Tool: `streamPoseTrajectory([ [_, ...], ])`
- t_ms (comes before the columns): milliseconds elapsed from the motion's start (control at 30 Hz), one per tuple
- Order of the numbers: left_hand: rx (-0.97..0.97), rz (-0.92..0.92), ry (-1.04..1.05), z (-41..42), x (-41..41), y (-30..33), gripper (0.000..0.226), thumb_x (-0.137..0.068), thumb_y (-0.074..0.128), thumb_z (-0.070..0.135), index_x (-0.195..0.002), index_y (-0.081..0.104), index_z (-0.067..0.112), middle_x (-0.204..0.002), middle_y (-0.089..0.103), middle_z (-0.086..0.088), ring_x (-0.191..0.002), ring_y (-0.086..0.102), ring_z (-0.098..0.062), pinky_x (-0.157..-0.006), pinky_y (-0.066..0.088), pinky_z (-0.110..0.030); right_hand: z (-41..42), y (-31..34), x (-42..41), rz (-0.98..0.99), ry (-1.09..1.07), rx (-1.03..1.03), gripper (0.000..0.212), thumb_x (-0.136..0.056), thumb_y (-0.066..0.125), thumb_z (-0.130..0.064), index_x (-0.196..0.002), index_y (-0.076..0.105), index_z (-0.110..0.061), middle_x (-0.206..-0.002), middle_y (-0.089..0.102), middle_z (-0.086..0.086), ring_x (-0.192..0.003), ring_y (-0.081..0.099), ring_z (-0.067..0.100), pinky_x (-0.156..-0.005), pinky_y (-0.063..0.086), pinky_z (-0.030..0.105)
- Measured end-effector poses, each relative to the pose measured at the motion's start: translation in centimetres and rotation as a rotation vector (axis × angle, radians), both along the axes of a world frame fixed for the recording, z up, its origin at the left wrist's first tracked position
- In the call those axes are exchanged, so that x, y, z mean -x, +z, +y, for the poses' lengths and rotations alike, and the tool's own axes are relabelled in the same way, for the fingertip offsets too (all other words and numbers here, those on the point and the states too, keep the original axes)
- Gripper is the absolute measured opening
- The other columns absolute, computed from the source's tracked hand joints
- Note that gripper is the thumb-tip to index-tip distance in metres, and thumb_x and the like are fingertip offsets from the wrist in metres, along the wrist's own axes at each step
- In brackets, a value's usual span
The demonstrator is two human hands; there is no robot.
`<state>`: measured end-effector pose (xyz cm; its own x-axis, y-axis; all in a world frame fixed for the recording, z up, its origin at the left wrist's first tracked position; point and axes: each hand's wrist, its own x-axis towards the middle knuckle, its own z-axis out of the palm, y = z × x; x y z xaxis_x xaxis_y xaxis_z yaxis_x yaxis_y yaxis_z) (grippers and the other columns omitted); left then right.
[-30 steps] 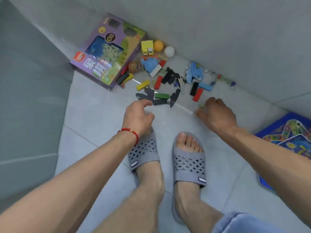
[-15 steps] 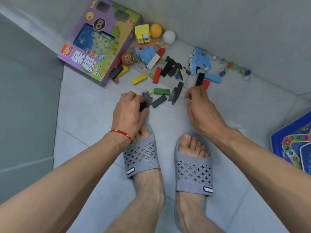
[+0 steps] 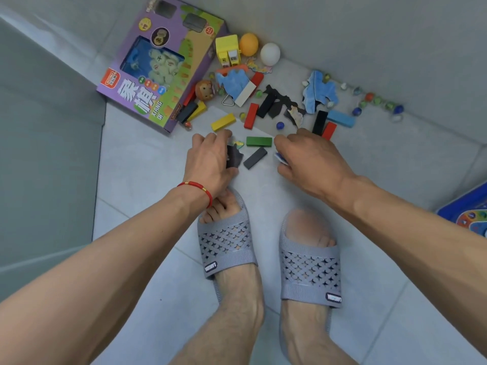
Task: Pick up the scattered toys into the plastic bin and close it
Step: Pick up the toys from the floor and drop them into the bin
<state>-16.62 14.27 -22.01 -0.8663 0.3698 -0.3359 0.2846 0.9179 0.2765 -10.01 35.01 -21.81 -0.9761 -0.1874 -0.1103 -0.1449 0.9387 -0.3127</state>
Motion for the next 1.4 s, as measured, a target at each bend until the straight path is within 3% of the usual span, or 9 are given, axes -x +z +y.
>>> streamPoseTrajectory([
  [133, 0.063, -0.014, 0.000, 0.3, 0.5, 0.1, 0.062, -0.074, 0.084, 0.029, -0.126, 0.052, 0.018, -0.116, 0.059, -0.009, -0.110, 0.042, -0.033, -0.087, 0.044, -0.045, -0.9, 0.3, 0.6, -0.059, -0.067, 0.172, 0.018, -0.092, 0.049, -0.005, -0.108, 0.042, -0.009, -0.079, 0.052, 0.007, -0.057, 0.045, 0.025, -0.054, 0.046, 0.044],
  [267, 0.075, -0.005, 0.028, 0.2, 0.4, 0.1, 0.059, -0.072, 0.085, 0.033, -0.119, 0.053, 0.017, -0.113, 0.056, -0.011, -0.108, 0.043, -0.035, -0.086, 0.045, -0.046, -2.5, -0.1, 2.1, -0.137, -0.066, 0.045, 0.051, -0.098, 0.058, -0.029, -0.141, 0.038, -0.012, -0.114, 0.055, 0.015, -0.087, 0.060, 0.037, -0.061, 0.036, 0.037],
  [567, -0.172, -0.142, 0.236, -0.1, -0.9, -0.1, 0.035, -0.078, 0.078, 0.025, -0.101, 0.053, 0.015, -0.093, 0.067, -0.007, -0.087, 0.060, -0.032, -0.072, 0.052, -0.041, -4.5, -0.5, 1.1, -0.121, -0.030, -0.057, 0.024, -0.092, 0.064, -0.012, -0.108, 0.046, -0.008, -0.113, 0.042, 0.014, -0.052, 0.028, 0.021, -0.045, 0.025, 0.035],
  [800, -0.277, -0.181, 0.327, 0.3, -2.0, 0.9, 0.022, -0.072, 0.074, 0.013, -0.083, 0.055, 0.015, -0.070, 0.058, 0.005, -0.063, 0.051, -0.013, -0.048, 0.035, -0.013, -7.3, 0.3, -1.5, -0.100, -0.010, -0.155, 0.018, -0.092, 0.052, 0.000, -0.108, 0.050, -0.008, -0.093, 0.052, 0.009, -0.067, 0.063, 0.031, -0.044, 0.021, 0.033],
  [900, -0.338, -0.181, 0.398, 0.3, -2.1, 1.1, 0.020, -0.073, 0.073, 0.012, -0.081, 0.055, 0.013, -0.069, 0.058, 0.003, -0.061, 0.049, -0.012, -0.047, 0.036, -0.012, -6.9, 0.5, -2.1, -0.242, -0.162, 0.061, 0.023, -0.092, 0.056, -0.020, -0.112, 0.051, -0.010, -0.102, 0.057, 0.010, -0.076, 0.057, 0.030, -0.059, 0.035, 0.036],
  [1000, -0.424, -0.226, 0.515, 0.6, -2.2, 1.5, 0.022, -0.074, 0.075, 0.019, -0.083, 0.055, 0.017, -0.078, 0.066, -0.004, -0.071, 0.063, -0.021, -0.060, 0.053, -0.026, -5.2, 1.7, -3.2, -0.380, -0.645, 0.541, 0.024, -0.081, 0.064, -0.039, -0.092, 0.064, -0.018, -0.078, 0.066, 0.002, -0.066, 0.059, 0.020, -0.058, 0.044, 0.032],
  [1067, -0.549, -0.345, 0.666, 0.9, -2.3, 1.9, 0.021, -0.076, 0.075, 0.019, -0.083, 0.055, 0.020, -0.077, 0.067, -0.004, -0.077, 0.071, -0.030, -0.061, 0.058, -0.045, -3.3, 2.3, -3.7, -0.393, -0.982, 0.827, 0.024, -0.080, 0.064, -0.038, -0.071, 0.066, -0.016, -0.060, 0.066, -0.002, -0.050, 0.057, 0.011, -0.051, 0.043, 0.026],
  [1167, -0.743, -0.541, 0.815, 1.5, -2.6, 2.2, 0.018, -0.081, 0.071, 0.011, -0.096, 0.065, 0.020, -0.076, 0.067, -0.004, -0.071, 0.071, -0.027, -0.064, 0.052, -0.039, 0.1, 2.4, -4.3, -0.403, -1.196, 1.011, 0.025, -0.084, 0.064, -0.029, -0.064, 0.056, -0.016, -0.054, 0.058, -0.001, -0.042, 0.049, 0.012, -0.042, 0.034, 0.021],
  [1400, -0.973, -0.751, 0.889, 3.1, -3.2, 3.2, 0.016, -0.092, 0.058, -0.005, -0.104, 0.065, 0.001, -0.089, 0.066, -0.018, -0.079, 0.067, -0.029, -0.074, 0.060, -0.032, 2.9, 0.0, -4.8, -0.212, -0.705, 0.382, 0.022, -0.089, 0.064, -0.033, -0.093, 0.057, -0.013, -0.076, 0.064, 0.004, -0.070, 0.058, 0.026, -0.058, 0.039, 0.031],
])
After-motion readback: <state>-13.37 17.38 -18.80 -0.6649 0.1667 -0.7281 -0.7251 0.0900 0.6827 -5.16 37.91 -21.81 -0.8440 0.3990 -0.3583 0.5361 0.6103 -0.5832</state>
